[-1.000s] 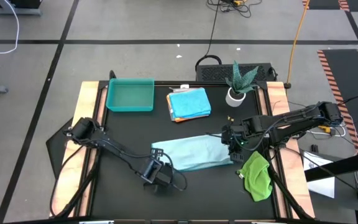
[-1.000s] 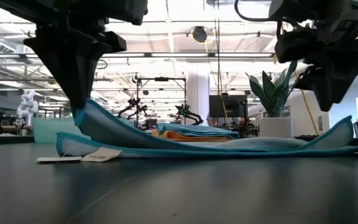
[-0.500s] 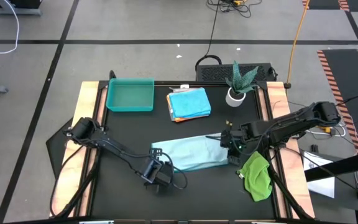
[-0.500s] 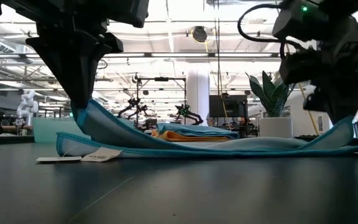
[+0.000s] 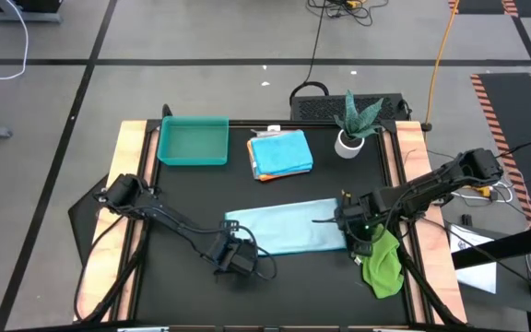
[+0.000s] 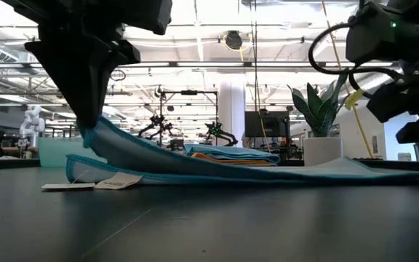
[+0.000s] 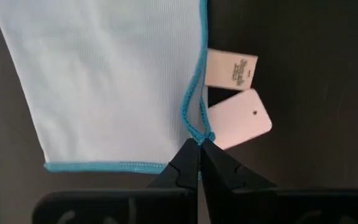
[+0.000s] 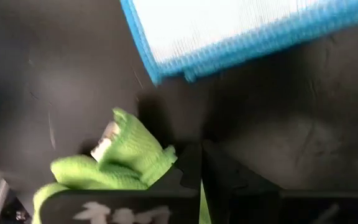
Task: Fold microfiber towels
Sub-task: Fold the light blue microfiber towel
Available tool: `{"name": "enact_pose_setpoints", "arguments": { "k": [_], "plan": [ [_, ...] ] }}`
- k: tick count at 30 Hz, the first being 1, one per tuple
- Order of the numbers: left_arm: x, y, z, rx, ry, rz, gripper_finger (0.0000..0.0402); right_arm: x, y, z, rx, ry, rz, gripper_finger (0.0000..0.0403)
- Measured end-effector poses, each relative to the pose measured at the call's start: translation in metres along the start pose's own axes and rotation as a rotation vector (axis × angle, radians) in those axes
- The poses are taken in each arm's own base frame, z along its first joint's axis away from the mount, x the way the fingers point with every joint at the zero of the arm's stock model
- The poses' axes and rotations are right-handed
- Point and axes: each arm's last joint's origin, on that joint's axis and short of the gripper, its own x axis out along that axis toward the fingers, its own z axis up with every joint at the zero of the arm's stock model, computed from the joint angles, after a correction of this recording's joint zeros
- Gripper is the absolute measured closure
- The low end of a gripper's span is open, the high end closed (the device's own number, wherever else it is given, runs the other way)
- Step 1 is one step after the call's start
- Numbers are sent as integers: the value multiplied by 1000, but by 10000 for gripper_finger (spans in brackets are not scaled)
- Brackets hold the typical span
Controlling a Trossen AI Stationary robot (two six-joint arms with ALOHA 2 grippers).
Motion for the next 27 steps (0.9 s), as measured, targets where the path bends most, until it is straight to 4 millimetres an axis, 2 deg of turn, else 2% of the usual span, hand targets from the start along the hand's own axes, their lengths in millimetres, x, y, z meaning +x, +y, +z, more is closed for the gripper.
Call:
{"name": "enact_pose_setpoints", "arguments": {
  "k": [8, 11, 14, 23, 27],
  "plan": [
    [-1, 3, -12, -108, 144, -15, 389, -7, 1, 6, -22, -99, 36, 403],
    [0, 3, -10, -147, 138, -19, 373, -10, 0, 6, -21, -124, 28, 403],
    [1, 5, -8, -161, 127, -23, 341, -14, -1, 6, -20, -144, 35, 403],
    [1, 6, -9, -211, 139, -30, 209, -24, 0, 7, -31, -258, 22, 403],
    [2, 11, -7, -293, 106, 44, 186, -26, 7, 20, -60, -392, 59, 403]
  ]
}}
